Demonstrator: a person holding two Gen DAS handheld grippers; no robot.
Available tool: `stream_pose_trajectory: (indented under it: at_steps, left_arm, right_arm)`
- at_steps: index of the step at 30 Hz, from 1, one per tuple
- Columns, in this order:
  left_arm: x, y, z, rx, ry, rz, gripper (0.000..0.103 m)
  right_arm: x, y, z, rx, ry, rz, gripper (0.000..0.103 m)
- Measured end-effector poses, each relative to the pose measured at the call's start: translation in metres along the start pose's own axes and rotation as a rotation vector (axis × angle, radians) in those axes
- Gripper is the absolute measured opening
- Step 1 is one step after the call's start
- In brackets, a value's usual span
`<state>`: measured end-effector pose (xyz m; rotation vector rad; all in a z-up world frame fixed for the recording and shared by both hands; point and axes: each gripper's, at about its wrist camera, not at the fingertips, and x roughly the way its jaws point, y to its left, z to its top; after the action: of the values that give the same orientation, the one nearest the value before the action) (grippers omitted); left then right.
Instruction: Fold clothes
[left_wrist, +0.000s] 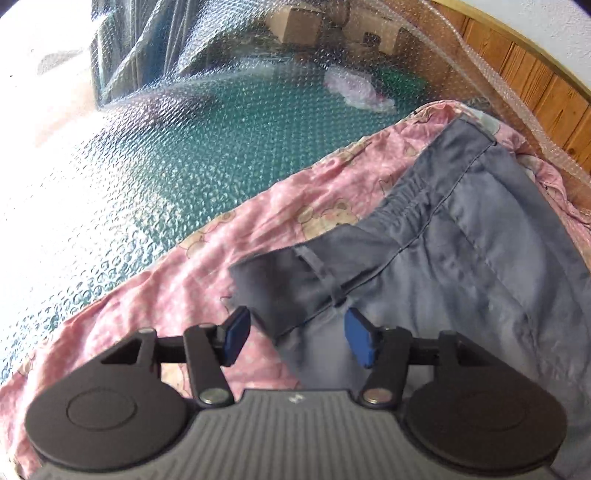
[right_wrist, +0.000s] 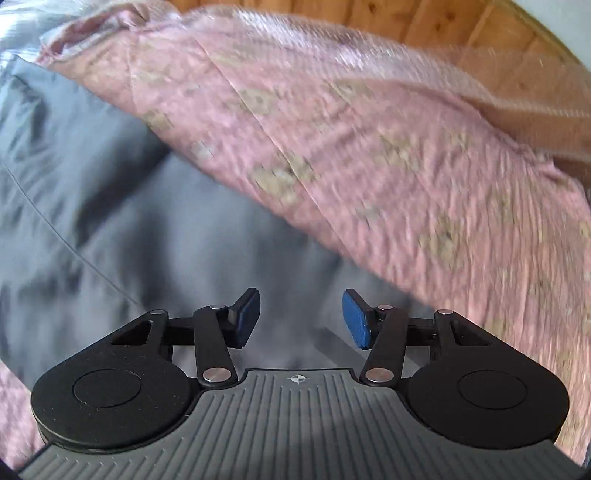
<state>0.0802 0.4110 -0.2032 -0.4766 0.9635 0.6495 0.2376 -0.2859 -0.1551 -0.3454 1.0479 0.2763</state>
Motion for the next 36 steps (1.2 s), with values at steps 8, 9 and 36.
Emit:
stream_pose_trajectory:
  at_steps: [8, 9, 36]
  left_arm:
    - [0.006, 0.021, -0.009, 0.025, -0.014, -0.121, 0.067]
    - [0.005, 0.024, -0.008, 0.016, -0.012, -0.14, 0.067]
    - [0.001, 0.06, 0.01, -0.06, -0.015, -0.364, 0.071]
  right_arm:
    - [-0.011, 0.195, 0.182, -0.163, -0.241, 0.381, 0.068]
    - [-0.004, 0.226, 0.204, -0.189, -0.255, 0.43, 0.072]
    - [0.183, 0.487, 0.392, -0.386, -0.018, 0.651, 0.043]
